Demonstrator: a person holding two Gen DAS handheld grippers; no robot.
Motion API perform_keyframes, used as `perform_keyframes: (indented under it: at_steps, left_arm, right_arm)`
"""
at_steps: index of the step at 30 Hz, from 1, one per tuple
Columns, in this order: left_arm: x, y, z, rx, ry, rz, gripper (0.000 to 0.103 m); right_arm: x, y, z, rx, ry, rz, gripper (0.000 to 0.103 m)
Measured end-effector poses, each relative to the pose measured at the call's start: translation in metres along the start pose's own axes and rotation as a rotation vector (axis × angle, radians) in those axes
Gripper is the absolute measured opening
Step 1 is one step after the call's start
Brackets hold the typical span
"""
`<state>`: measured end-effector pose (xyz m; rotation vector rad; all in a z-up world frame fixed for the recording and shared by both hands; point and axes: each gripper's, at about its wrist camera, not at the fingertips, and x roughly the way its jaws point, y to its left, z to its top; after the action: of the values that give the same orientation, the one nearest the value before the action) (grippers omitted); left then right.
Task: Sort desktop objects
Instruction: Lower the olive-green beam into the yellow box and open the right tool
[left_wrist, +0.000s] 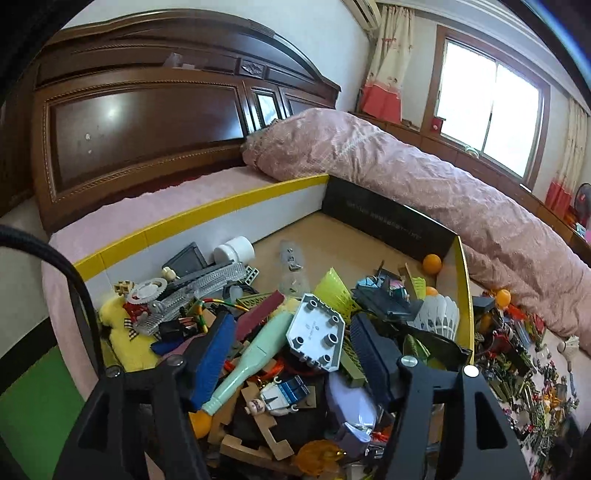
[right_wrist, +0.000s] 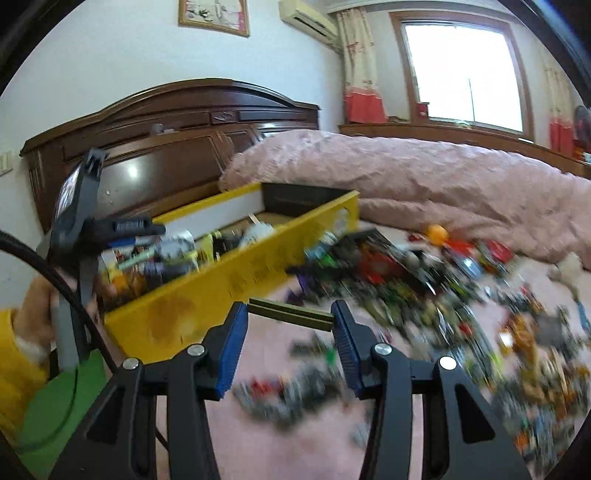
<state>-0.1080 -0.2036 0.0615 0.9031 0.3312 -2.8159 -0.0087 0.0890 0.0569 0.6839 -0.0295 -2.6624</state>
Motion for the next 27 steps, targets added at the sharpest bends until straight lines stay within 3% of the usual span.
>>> perform_keyframes:
  at_steps: [5,15,21,27]
  left_arm:
    - [0.003,-0.003,0.0,0.013,0.006,0.008,0.067]
    - [0.005,-0.002,0.0,0.01,0.013,0.004,0.067]
    - [0.005,0.0,-0.001,-0.002,0.017,-0.015,0.067]
    - [0.006,0.0,0.0,-0.005,0.022,-0.023,0.067]
  right_arm:
    - [0.056,0.003,0.043,0.004,0.026,0.057,0.048]
    - [0.186,0.019,0.111,0.038,0.16,0.134,0.048]
    - [0.238,0.028,0.121,0.048,0.24,0.136,0.049]
    - [0.25,0.027,0.119,0.085,0.247,0.132,0.064]
